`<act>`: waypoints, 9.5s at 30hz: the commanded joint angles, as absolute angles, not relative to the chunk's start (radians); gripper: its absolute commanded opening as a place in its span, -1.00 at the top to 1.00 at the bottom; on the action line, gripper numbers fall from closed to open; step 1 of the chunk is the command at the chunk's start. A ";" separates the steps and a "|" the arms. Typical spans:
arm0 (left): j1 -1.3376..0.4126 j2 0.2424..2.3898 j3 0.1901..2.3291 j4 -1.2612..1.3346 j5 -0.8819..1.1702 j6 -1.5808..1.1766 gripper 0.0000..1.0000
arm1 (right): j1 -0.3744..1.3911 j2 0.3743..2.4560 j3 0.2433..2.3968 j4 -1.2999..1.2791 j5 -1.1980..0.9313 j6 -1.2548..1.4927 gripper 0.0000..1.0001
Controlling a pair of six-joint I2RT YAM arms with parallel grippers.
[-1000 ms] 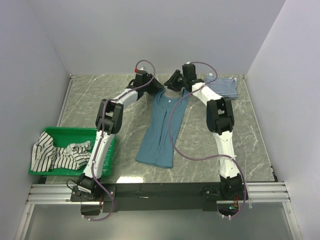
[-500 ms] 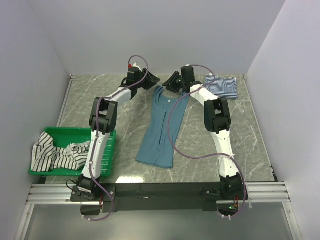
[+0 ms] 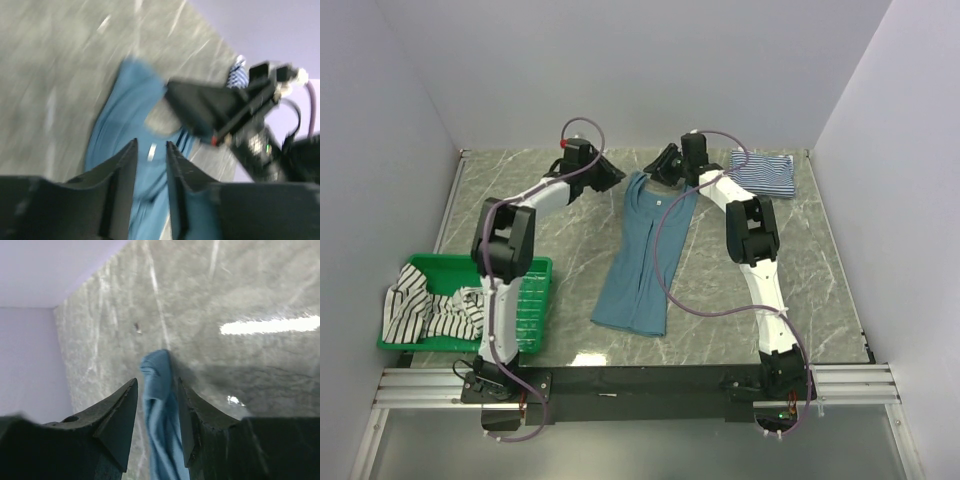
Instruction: Fold and stack the tank tops
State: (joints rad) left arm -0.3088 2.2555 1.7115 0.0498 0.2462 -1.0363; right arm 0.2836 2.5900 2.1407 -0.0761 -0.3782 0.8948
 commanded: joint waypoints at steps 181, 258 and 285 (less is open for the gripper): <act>-0.618 1.551 1.072 -0.384 0.024 -0.947 0.99 | 0.663 1.426 0.975 -0.446 0.087 0.775 1.00; -0.842 1.353 0.624 -0.320 0.003 -1.243 0.53 | 0.661 1.675 1.167 -0.434 0.130 0.635 -0.04; -0.746 1.197 0.473 -0.183 0.195 -1.178 -0.26 | 0.753 1.126 0.437 -0.163 -0.179 1.061 -0.11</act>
